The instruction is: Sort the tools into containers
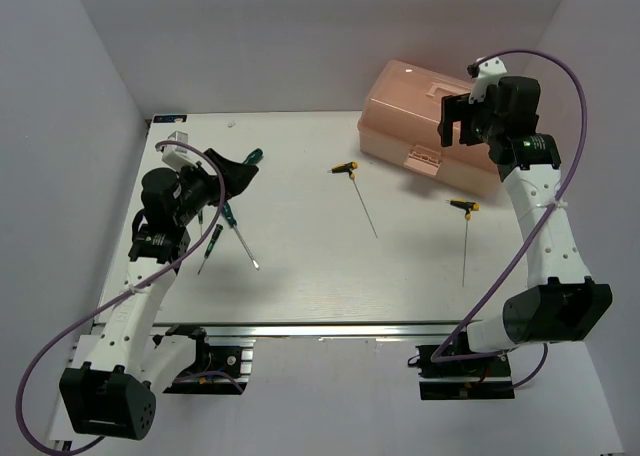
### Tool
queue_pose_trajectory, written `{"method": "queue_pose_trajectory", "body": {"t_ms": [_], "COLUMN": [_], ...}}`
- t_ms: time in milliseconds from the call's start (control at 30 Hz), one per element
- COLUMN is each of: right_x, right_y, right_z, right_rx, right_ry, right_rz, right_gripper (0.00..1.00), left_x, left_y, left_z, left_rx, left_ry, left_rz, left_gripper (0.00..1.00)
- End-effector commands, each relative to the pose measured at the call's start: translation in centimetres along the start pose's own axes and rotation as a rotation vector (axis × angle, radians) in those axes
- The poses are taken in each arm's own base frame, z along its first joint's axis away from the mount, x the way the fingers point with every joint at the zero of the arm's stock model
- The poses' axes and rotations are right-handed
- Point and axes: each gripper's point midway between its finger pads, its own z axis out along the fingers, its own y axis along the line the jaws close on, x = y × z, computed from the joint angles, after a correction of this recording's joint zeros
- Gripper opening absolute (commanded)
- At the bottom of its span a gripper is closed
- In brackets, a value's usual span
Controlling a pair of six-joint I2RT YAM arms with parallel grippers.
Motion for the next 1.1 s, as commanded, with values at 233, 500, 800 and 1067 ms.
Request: {"method": "queue_pose_trajectory", "body": {"t_ms": [233, 500, 800, 1067], "right_x": [-3.1, -9.3, -8.3, -6.8], "right_y": [6.8, 4.0, -2.0, -9.7], "right_z": [-2.4, 0.5, 10.3, 14.7], "right_rx": [-0.310, -0.192, -0.160, -0.038], "right_ry": [-0.177, -0.223, -0.114, -0.149], "right_rz": [-0.413, -0.288, -0.147, -0.119], "right_gripper": [0.89, 0.89, 0.63, 0.73], "left_x": [1.0, 1.9, 3.3, 5.1], "left_y": [-3.6, -5.0, -4.7, -4.3], "left_z": [1.8, 3.7, 5.2, 6.2], "left_rx": [0.144, 0.183, 0.187, 0.184], "left_ry": [0.038, 0.052, 0.095, 0.129], "left_rz": [-0.056, -0.100, -0.134, -0.164], "left_gripper": [0.70, 0.33, 0.44, 0.43]}}
